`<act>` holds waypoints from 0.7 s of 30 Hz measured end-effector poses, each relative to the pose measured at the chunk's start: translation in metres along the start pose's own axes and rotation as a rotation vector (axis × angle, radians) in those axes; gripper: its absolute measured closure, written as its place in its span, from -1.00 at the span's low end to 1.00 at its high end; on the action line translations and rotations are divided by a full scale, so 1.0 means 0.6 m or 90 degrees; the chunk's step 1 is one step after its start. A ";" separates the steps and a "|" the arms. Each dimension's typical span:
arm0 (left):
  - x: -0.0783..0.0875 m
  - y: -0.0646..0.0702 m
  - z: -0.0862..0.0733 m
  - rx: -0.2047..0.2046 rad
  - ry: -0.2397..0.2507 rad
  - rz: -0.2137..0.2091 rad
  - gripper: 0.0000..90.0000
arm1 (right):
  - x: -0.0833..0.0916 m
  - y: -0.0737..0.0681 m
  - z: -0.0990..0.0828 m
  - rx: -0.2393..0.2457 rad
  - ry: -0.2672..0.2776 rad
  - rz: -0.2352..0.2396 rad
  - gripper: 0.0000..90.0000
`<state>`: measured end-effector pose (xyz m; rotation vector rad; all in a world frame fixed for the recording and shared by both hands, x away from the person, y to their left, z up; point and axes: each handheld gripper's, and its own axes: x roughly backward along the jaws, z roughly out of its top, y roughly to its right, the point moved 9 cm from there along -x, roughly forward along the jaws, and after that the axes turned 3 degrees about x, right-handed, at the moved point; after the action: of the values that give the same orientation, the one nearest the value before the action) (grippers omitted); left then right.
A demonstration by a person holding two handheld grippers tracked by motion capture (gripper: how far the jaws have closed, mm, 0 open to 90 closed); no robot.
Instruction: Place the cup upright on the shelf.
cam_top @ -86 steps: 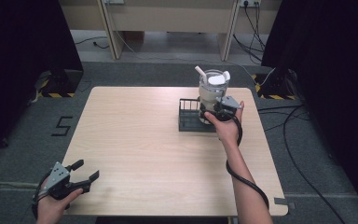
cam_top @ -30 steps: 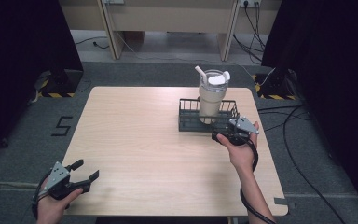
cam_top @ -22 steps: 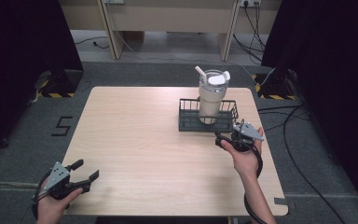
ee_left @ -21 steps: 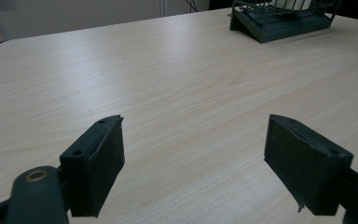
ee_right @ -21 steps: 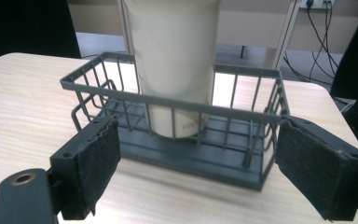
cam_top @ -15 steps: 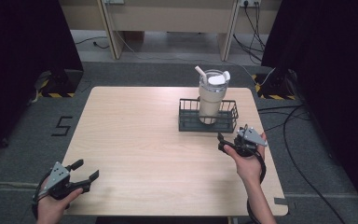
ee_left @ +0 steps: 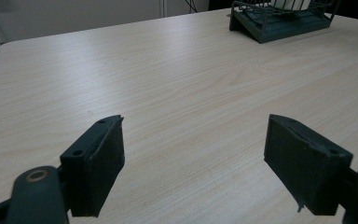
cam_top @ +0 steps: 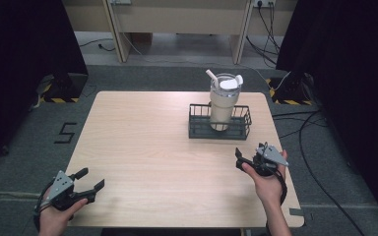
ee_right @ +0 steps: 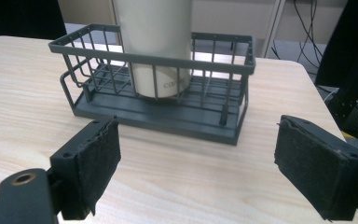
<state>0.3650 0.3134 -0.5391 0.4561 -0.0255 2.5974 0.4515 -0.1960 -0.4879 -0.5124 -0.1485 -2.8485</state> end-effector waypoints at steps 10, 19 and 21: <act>0.000 0.000 0.000 -0.001 -0.001 0.000 -0.57 | 0.027 0.010 -0.036 -0.011 -0.010 -0.010 -0.66; -0.001 0.000 0.000 -0.001 0.000 0.001 -0.57 | 0.044 0.023 -0.065 -0.016 -0.011 -0.026 -0.66; -0.001 0.001 0.000 -0.001 0.000 0.001 -0.57 | 0.046 0.024 -0.070 -0.017 -0.010 -0.029 -0.66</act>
<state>0.3653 0.3129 -0.5392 0.4563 -0.0278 2.5991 0.4159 -0.2220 -0.5167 -0.5449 -0.1257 -2.8944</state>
